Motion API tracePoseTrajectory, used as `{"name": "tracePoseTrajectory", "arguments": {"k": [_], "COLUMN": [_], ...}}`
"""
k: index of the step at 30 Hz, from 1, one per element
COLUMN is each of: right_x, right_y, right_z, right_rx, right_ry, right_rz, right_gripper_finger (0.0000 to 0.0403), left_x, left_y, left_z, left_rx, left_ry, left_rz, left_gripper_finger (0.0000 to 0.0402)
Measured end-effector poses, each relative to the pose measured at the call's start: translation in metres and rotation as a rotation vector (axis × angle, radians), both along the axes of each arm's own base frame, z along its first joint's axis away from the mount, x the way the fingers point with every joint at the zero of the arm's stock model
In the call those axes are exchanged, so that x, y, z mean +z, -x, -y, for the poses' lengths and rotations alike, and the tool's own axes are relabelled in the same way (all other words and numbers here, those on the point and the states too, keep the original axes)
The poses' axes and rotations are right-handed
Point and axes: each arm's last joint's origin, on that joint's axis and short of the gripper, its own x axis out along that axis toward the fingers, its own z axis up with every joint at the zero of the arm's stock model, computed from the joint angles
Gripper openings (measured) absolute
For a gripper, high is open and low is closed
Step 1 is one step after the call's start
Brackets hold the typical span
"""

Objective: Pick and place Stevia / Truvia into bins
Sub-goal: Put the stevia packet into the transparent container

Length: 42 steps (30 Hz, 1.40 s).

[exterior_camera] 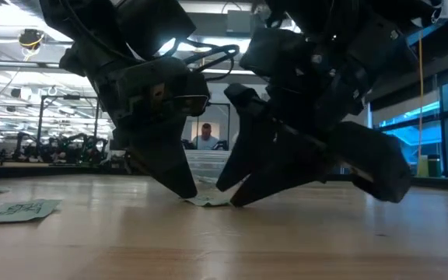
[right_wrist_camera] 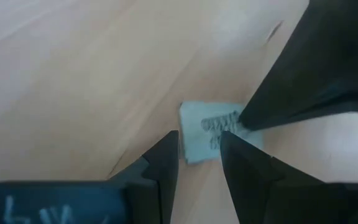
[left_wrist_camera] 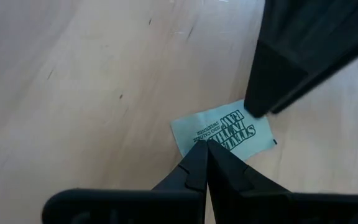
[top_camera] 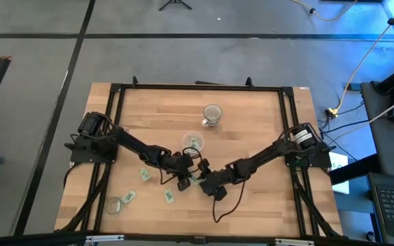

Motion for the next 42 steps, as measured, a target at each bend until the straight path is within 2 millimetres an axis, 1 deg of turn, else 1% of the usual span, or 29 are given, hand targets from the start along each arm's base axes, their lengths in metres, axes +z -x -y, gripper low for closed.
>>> {"name": "tracePoseTrajectory", "arguments": {"k": [5, 10, 17, 25, 27, 30, 32, 34, 42], "right_x": [-0.003, -0.005, -0.004, -0.005, -0.005, -0.004, -0.004, -0.004, -0.005], "right_y": [-0.004, -0.004, -0.006, -0.005, -0.006, -0.008, -0.010, -0.011, -0.011], "right_z": [-0.001, -0.001, -0.003, -0.003, -0.001, 0.006, 0.011, 0.014, 0.017], "right_rx": [-0.006, -0.043, -0.052, -0.040, -0.087, -0.204, -0.232, -0.233, -0.222], "right_ry": [0.005, 0.045, 0.037, 0.020, -0.023, -0.164, -0.250, -0.300, -0.283], "right_rz": [0.003, 0.018, 0.067, 0.048, 0.046, 0.032, 0.008, -0.012, -0.028], "right_gripper_finger": [0.0125, 0.0125, 0.0125, 0.0121, 0.0118, 0.0111, 0.0107, 0.0102, 0.0083], "left_x": [0.001, 0.001, 0.001, 0.001, 0.001, 0.001, 0.001, 0.001, 0.003], "left_y": [-0.001, -0.001, 0.000, 0.000, 0.000, 0.000, 0.000, 0.000, -0.003], "left_z": [0.003, 0.004, 0.004, 0.004, 0.005, 0.005, 0.005, 0.005, 0.004], "left_rx": [0.003, 0.000, -0.010, -0.009, -0.014, -0.029, -0.042, -0.044, -0.047], "left_ry": [0.009, 0.011, 0.024, 0.033, 0.038, 0.032, 0.027, 0.027, 0.040], "left_rz": [0.015, 0.016, 0.012, 0.009, 0.008, 0.009, 0.010, 0.013, 0.048], "left_gripper_finger": [0.0002, 0.0002, 0.0002, 0.0002, 0.0002, 0.0002, 0.0002, 0.0002, 0.0002]}}
